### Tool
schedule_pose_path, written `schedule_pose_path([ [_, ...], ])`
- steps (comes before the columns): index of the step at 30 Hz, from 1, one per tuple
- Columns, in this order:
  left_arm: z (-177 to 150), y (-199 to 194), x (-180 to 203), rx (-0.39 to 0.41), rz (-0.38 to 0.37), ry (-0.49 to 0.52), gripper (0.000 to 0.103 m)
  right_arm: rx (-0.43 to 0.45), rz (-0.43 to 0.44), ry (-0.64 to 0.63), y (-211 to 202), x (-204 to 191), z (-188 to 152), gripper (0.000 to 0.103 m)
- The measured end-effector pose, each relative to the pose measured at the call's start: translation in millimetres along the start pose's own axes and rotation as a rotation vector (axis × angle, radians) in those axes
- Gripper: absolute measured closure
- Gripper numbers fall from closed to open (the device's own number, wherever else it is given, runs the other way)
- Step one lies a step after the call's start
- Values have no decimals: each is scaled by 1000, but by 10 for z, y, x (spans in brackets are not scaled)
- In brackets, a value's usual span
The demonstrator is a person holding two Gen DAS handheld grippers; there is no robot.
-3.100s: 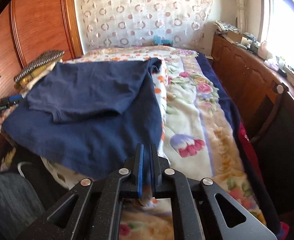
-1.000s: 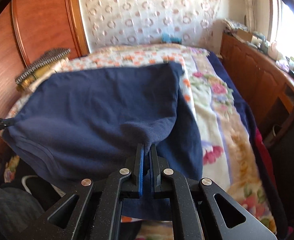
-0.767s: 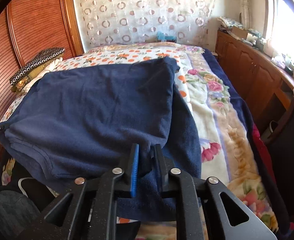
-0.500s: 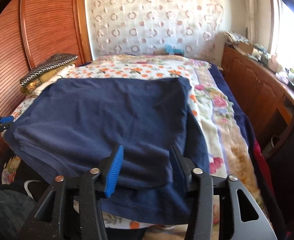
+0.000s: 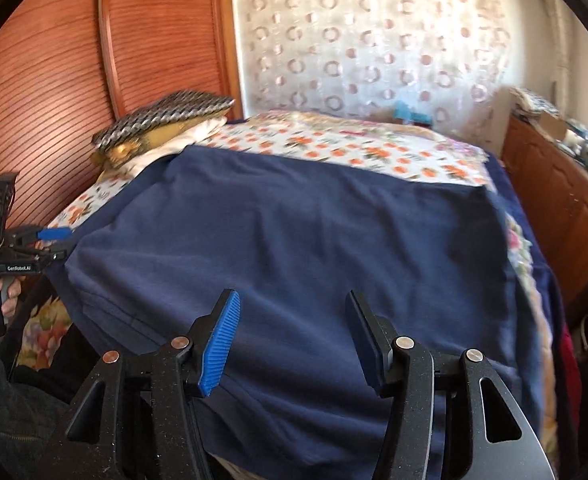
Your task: Fold small clothes
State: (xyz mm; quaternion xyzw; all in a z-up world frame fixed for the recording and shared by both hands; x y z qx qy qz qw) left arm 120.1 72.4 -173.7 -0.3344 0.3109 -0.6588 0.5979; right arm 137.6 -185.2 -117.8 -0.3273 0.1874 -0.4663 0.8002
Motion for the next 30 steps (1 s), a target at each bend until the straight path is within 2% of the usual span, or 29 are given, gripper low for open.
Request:
schedule_pose_path([
  [7, -19, 5, 4, 37, 48, 3, 31, -87, 0, -42, 591, -146, 23, 46],
  [9, -24, -9, 2, 37, 37, -2, 31, -65, -32, -58, 629, -145, 18, 43],
  [14, -74, -60, -19, 30, 19, -23, 31, -9, -47, -45, 673, -160, 3, 35],
  [20, -224, -194, -80, 18, -26, -64, 31, -10, -53, -28, 679, -177, -46, 32],
  [25, -294, -269, -185, 34, -20, -97, 56, -7, -53, -30, 573, -172, -77, 32],
  [27, -291, -265, -204, 34, -18, -103, 60, -7, -53, -30, 569, -174, -77, 31],
  [30, -287, -256, -199, 28, -7, -98, 61, -8, -54, -30, 568, -172, -79, 31],
])
Point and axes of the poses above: each gripper's, at about its wrist camera, not at the fingertips, and y roughly the way its jaws point, x to its right, z to its top, the point moved 10 cm from there along y, roughly the way its jaws point, and after that the axes turned 7 degrees about -x, right-handed, at the moved point
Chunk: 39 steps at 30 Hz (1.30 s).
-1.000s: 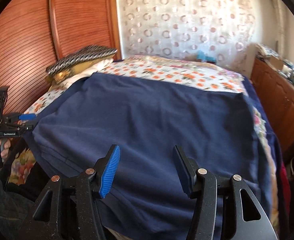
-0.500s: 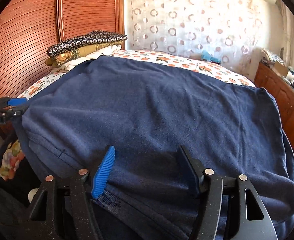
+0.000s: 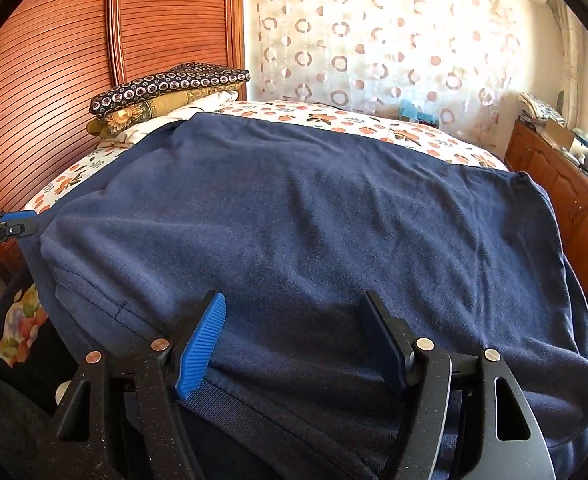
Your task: Fold small clothes
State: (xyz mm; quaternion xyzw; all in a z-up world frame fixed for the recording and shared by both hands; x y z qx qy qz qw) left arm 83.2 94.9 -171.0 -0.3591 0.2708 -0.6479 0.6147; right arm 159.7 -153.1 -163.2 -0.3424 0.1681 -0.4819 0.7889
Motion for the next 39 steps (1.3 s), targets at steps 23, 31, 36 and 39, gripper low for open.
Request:
schedule_pose_path([
  [23, 551, -316, 749, 101, -196, 92, 97, -19, 28, 58, -111, 145, 5, 31],
  [31, 1186, -259, 1996, 120, -326, 315, 98, 17, -34, 185, -540, 796, -160, 31],
  [36, 1357, -104, 2829, 81, -400, 437, 98, 34, -51, 251, -800, 1162, -372, 31],
  [39, 1424, -51, 3279, 57, -439, 496, 98, 46, -64, 280, -924, 1312, -481, 31],
])
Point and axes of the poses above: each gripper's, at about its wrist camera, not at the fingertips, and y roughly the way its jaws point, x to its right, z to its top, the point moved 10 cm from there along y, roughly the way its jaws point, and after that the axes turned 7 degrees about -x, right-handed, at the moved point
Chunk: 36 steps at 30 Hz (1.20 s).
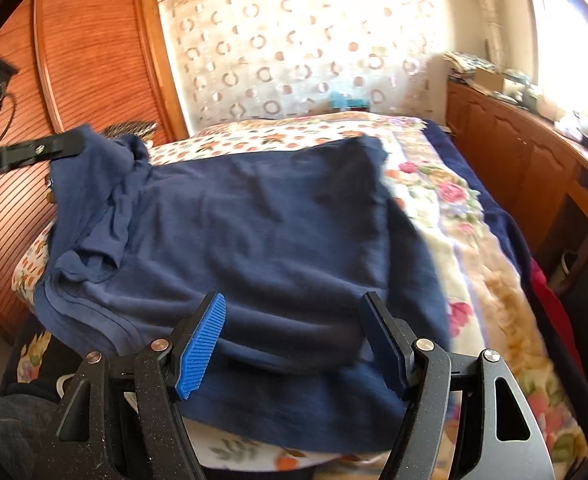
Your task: Fold small clothes
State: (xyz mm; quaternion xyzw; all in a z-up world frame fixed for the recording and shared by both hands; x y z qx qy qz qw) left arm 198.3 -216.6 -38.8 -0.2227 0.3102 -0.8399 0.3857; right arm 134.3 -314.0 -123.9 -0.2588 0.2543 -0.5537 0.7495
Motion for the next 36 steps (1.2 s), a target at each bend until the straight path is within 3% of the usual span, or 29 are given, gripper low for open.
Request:
schedule_pose_path([
  [8, 651, 436, 971, -33, -108, 142, 98, 42, -29, 64, -274, 341, -151, 31],
  [15, 751, 746, 1230, -104, -133, 169, 97, 55, -41, 105, -436, 542, -281, 31],
  [17, 709, 779, 1194, -117, -119, 175, 82, 52, -43, 110, -445, 545, -292, 31],
  [18, 690, 771, 1154, -114, -113, 173, 67, 50, -43, 112, -440, 569, -283, 31],
  [19, 668, 756, 1090, -108, -102, 171, 57, 48, -44, 113, -438, 575, -286, 31],
  [21, 625, 754, 953, -114, -76, 171, 56, 46, -45, 115, -434, 604, -276, 31],
  [25, 516, 719, 445, -124, -11, 117, 35, 53, -44, 97, -411, 590, -146, 31],
  [33, 334, 713, -670, -154, 121, -16, 30, 73, -42, 8, -253, 432, 400, 31],
  [36, 331, 719, -932, -154, 141, -36, 30, 65, -4, -10, -136, 346, 635, 32],
])
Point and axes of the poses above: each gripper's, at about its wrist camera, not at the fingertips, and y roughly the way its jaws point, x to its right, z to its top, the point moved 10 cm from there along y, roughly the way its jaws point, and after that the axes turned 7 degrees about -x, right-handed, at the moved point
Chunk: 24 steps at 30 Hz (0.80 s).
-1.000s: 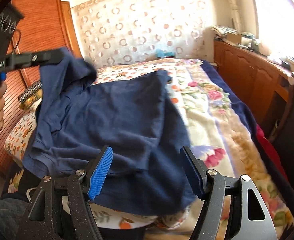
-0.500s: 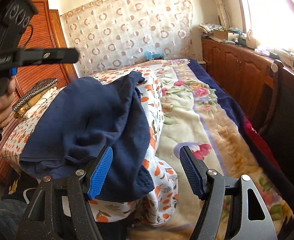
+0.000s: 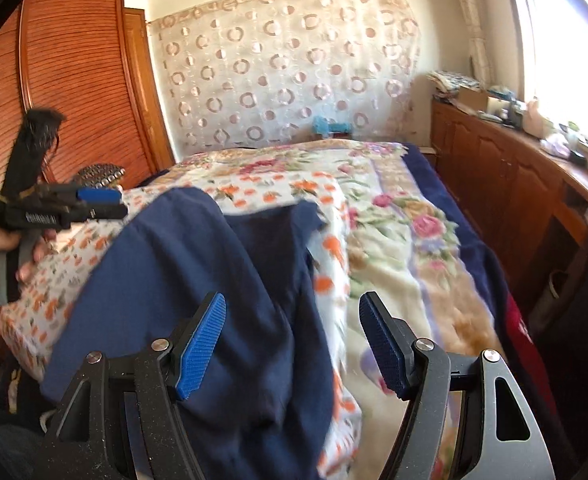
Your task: Fold small clothes
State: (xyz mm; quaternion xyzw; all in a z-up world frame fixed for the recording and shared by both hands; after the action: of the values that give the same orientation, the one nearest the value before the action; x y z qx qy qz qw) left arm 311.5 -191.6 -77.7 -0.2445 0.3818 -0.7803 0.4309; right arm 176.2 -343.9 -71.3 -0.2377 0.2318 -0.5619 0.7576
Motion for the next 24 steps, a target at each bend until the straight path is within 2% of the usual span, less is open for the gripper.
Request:
schedule_pose_path([
  [3, 110, 100, -270, 2, 11, -19, 30, -19, 26, -11, 193, -73, 254, 32],
  [8, 382, 338, -534, -14, -14, -28, 30, -39, 12, -61, 487, -124, 535, 32],
  [12, 555, 732, -634, -103, -65, -12, 31, -63, 1, -94, 711, -161, 696, 32],
  [17, 607, 1131, -570, -210, -115, 32, 32, -106, -20, -117, 926, -117, 764, 32],
  [20, 541, 1231, -509, -257, -137, 46, 44, -132, -32, -115, 1033, -50, 763, 32],
  [21, 498, 1251, -483, -270, -140, 56, 53, -138, -35, -112, 1061, -59, 793, 32],
  [22, 471, 1244, -458, -270, -148, 64, 65, -143, -38, -110, 1085, -44, 802, 32],
  [24, 417, 1163, -395, -254, -163, 85, 82, -150, -41, -104, 1109, -44, 840, 32],
])
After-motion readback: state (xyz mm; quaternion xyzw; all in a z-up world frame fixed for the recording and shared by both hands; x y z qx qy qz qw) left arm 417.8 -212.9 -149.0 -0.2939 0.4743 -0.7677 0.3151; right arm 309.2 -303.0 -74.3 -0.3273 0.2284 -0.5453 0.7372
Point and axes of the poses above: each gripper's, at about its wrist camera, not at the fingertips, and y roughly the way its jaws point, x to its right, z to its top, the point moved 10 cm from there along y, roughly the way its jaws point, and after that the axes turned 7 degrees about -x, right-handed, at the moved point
